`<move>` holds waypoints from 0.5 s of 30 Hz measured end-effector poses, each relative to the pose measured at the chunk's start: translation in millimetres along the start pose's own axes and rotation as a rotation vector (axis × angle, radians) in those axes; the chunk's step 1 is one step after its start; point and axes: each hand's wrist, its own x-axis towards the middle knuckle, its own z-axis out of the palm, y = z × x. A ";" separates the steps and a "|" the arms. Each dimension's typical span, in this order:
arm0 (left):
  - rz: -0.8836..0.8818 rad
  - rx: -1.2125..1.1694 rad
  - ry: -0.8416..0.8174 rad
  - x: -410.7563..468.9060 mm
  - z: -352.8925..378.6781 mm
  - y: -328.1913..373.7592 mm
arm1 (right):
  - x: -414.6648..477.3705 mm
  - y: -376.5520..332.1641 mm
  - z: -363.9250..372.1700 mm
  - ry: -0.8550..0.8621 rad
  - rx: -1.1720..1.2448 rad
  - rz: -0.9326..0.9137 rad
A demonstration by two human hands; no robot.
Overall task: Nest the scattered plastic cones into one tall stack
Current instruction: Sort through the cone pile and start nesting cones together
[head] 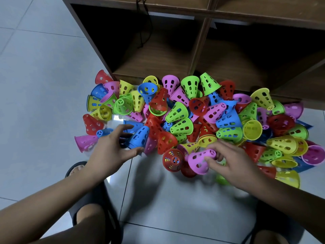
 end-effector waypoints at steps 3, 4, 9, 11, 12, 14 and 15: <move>0.109 -0.136 0.011 -4.4 -8.9 28.2 | 7.5 -20.2 -19.5 0.113 0.043 -0.024; 0.153 -0.196 -0.004 -5.6 -9.3 37.0 | 10.3 -25.9 -24.7 0.157 0.055 -0.026; 0.346 -0.395 -0.036 -10.3 7.9 65.9 | 20.8 -48.1 -42.8 0.347 0.201 -0.029; 0.374 -0.441 -0.037 -8.9 19.0 71.2 | 22.1 -52.9 -48.2 0.400 0.269 -0.023; 0.382 -0.458 -0.039 -8.1 24.6 72.5 | 22.3 -54.5 -50.5 0.427 0.284 -0.022; 0.395 -0.475 -0.044 -7.5 34.4 73.4 | 22.5 -55.7 -53.9 0.456 0.300 -0.017; 0.402 -0.480 -0.046 -8.3 38.6 72.7 | 22.5 -55.7 -55.3 0.462 0.309 -0.010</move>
